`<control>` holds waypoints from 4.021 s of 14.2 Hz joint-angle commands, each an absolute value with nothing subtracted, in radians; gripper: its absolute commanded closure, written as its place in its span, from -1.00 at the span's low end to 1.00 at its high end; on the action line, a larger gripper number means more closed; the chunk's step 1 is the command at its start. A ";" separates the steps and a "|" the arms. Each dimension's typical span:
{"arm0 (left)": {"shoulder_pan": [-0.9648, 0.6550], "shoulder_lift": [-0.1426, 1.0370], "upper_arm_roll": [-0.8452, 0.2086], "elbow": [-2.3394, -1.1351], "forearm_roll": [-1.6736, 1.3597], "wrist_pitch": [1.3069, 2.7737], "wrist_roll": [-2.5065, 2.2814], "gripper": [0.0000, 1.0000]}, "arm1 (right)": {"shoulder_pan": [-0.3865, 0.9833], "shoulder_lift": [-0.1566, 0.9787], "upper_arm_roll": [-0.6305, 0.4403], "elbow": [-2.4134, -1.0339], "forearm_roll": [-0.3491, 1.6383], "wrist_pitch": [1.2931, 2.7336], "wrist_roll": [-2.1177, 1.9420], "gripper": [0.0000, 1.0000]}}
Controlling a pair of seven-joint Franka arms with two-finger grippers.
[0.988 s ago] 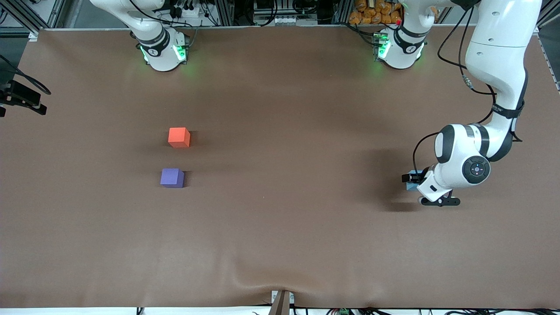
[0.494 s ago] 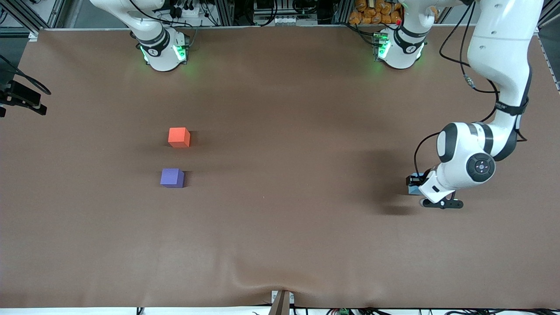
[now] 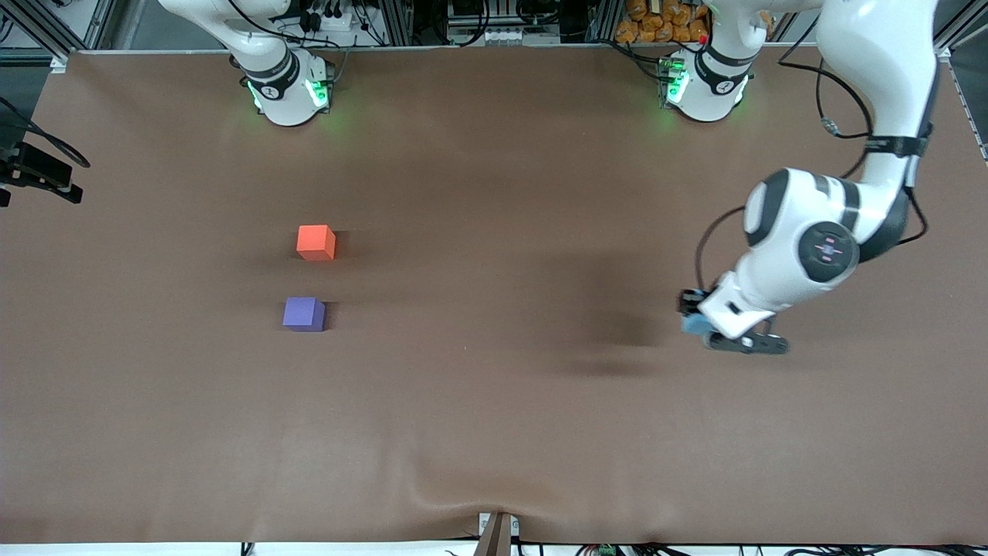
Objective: Place blue block between orange and purple blocks
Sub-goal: 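Lift and carry the blue block toward mid-table with the left gripper, then set the blue block down mid-table and open the left gripper, then grasp the blue block with the right gripper while the left gripper withdraws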
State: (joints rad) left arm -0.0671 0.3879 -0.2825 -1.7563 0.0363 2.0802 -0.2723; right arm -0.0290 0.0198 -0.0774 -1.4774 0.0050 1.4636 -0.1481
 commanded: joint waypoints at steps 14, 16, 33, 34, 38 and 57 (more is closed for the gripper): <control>-0.635 0.784 -0.296 -1.381 0.023 2.141 -0.824 0.53 | -0.038 0.023 -0.075 -1.471 0.020 1.457 -0.149 -1.00; -0.646 0.807 -0.295 -1.381 0.025 2.163 -0.821 0.46 | -0.037 0.025 -0.075 -1.471 0.020 1.457 -0.149 -1.00; -0.664 0.556 -0.186 -1.387 0.038 2.113 -0.796 -1.00 | -0.022 0.109 -0.072 -1.470 0.015 1.450 -0.155 -1.00; -0.634 0.519 -0.186 -1.387 0.038 2.074 -0.782 -1.00 | -0.006 0.110 -0.071 -1.470 0.015 1.450 -0.153 -1.00; -0.487 0.417 -0.186 -1.394 0.040 1.948 -0.697 -1.00 | 0.040 0.117 -0.069 -1.488 0.092 1.428 -0.100 -1.00; -0.084 -0.057 -0.019 -1.689 0.037 1.601 -0.006 -1.00 | 0.679 0.423 -0.067 -1.643 0.239 2.006 0.529 -1.00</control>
